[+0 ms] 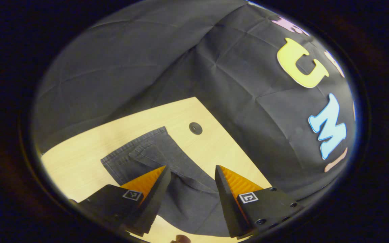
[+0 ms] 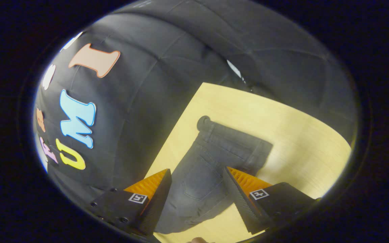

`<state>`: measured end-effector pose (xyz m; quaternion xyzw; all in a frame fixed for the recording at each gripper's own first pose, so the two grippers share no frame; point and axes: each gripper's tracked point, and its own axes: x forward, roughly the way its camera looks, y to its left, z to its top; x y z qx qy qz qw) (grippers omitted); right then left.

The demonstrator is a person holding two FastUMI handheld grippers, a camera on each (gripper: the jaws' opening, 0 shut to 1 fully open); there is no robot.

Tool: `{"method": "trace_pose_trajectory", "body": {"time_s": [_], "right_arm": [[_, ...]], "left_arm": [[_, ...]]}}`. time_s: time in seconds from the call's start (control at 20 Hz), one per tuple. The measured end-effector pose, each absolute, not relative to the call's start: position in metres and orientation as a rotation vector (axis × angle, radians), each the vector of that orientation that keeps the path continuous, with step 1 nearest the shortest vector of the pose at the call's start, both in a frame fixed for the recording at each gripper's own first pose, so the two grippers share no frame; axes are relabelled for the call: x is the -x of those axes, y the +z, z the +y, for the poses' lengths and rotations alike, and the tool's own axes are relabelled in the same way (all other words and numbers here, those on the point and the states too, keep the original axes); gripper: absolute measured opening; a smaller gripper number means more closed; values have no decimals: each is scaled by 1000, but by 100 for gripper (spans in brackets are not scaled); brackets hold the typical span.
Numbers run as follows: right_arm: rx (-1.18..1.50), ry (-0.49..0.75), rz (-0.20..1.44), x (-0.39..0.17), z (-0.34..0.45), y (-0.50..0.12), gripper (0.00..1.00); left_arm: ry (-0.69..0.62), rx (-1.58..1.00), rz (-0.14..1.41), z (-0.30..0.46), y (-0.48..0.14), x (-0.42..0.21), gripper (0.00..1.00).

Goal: Grasp the waist and the cuffs of the jeans and fold them to make the two legs overlap; first hold the waist and fold one-third of the jeans toward the cuffs, then hold the cuffs and fold the remaining one-third in the same direction to finish folding.

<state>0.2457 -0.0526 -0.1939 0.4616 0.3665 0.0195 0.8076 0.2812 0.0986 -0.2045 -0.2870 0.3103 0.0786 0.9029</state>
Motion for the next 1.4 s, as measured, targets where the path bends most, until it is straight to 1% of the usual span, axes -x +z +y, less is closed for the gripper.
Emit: {"method": "trace_pose_trajectory", "body": {"time_s": [0.1,0.25,0.35,0.55,0.75,0.85,1.0,1.05,1.15,1.2,1.3,1.4], "right_arm": [[-990,-9,782,-235,-62,-203,93],[-962,-109,803,-228,-75,-232,93],[-970,-142,820,-226,-74,-245,93],[-1035,-147,841,-232,-67,-265,94],[-1104,-128,848,-240,-60,-274,94],[-1147,-118,843,-247,-55,-274,93],[-1169,-109,833,-252,-51,-279,82],[-1158,-106,825,-252,-52,-280,68],[-1136,-101,804,-251,-53,-281,56],[-1132,-100,792,-252,-55,-278,38],[-1117,-82,759,-252,-54,-269,18],[-1084,-49,718,-246,-57,-254,14]], "left_arm": [[155,550,624,95,-194,-271,88],[144,474,590,87,-181,-253,89],[126,408,559,79,-168,-242,89],[89,274,474,55,-140,-219,89],[56,144,354,30,-110,-198,89],[49,129,319,21,-102,-186,89],[42,108,277,21,-93,-175,89],[37,86,263,18,-91,-173,89],[27,35,248,5,-85,-168,89],[13,20,242,-1,-82,-168,89],[-19,6,226,-12,-76,-168,89],[-48,1,217,-15,-70,-166,89]]}}
